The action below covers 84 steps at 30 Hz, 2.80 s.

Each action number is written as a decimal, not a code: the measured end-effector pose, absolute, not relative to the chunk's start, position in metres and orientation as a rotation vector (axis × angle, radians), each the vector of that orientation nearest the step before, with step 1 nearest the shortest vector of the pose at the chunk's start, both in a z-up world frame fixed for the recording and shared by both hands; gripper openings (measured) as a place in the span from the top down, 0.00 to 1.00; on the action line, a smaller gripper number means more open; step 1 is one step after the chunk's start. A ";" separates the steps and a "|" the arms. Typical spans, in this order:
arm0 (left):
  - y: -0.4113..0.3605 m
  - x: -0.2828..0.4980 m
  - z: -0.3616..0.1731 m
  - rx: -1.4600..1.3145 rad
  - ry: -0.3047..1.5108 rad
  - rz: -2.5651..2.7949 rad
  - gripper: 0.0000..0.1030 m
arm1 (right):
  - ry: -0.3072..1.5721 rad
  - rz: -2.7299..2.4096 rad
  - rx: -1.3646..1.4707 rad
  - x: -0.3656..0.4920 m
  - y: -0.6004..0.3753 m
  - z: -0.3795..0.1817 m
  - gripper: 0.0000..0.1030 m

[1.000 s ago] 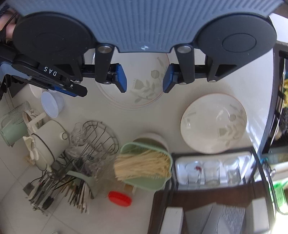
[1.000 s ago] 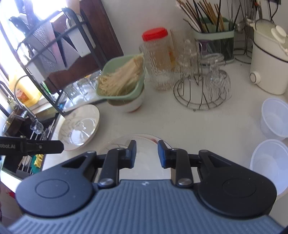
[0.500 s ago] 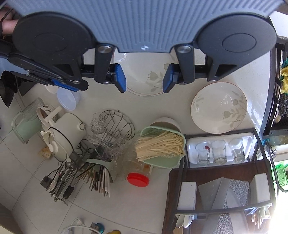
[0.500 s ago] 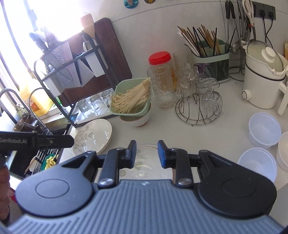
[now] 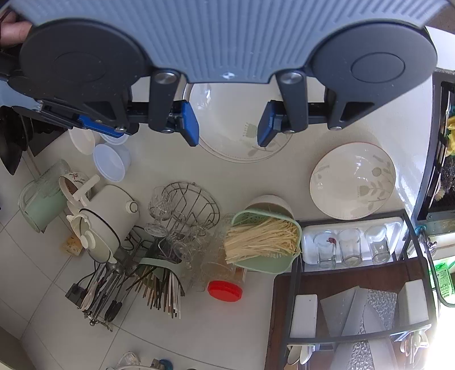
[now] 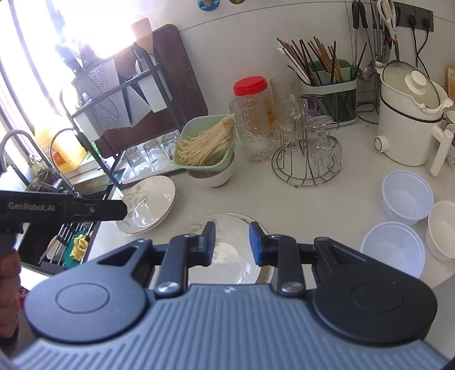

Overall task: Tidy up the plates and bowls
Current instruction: 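Move both tools toward the second leaf-pattern plate below the glass rack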

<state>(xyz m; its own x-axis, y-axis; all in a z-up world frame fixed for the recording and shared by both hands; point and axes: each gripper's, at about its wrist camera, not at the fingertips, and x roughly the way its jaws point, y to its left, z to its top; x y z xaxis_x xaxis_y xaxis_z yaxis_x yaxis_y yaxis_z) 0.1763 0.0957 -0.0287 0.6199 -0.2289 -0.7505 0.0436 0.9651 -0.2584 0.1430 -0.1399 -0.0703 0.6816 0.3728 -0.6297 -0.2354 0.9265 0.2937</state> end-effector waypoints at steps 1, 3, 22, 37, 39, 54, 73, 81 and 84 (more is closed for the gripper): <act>0.095 0.175 -0.030 -0.225 0.890 -0.156 0.50 | 0.746 0.345 0.193 0.142 -0.140 -0.071 0.71; 0.095 0.171 -0.032 -0.226 0.890 -0.149 0.50 | 0.749 0.347 0.191 0.140 -0.140 -0.072 0.71; 0.118 0.134 -0.040 -0.285 0.887 -0.004 0.50 | 0.741 0.457 0.103 0.135 -0.125 -0.079 0.71; 0.171 0.122 -0.042 -0.320 0.885 0.134 0.47 | 0.809 0.559 0.101 0.150 -0.089 -0.092 0.71; 0.182 0.130 -0.046 -0.357 0.890 0.136 0.47 | 0.787 0.568 0.102 0.151 -0.086 -0.092 0.71; 0.227 0.188 -0.056 -0.322 0.909 0.024 0.46 | 0.766 0.595 0.101 0.173 -0.040 -0.087 0.71; 0.321 0.228 -0.088 -0.378 0.927 0.019 0.45 | 0.800 0.588 0.031 0.209 0.041 -0.090 0.71; 0.355 0.246 -0.105 -0.402 0.972 0.035 0.44 | 0.842 0.606 0.008 0.228 0.074 -0.100 0.71; 0.361 0.259 -0.112 -0.410 1.002 0.009 0.44 | 0.857 0.590 0.035 0.236 0.079 -0.105 0.71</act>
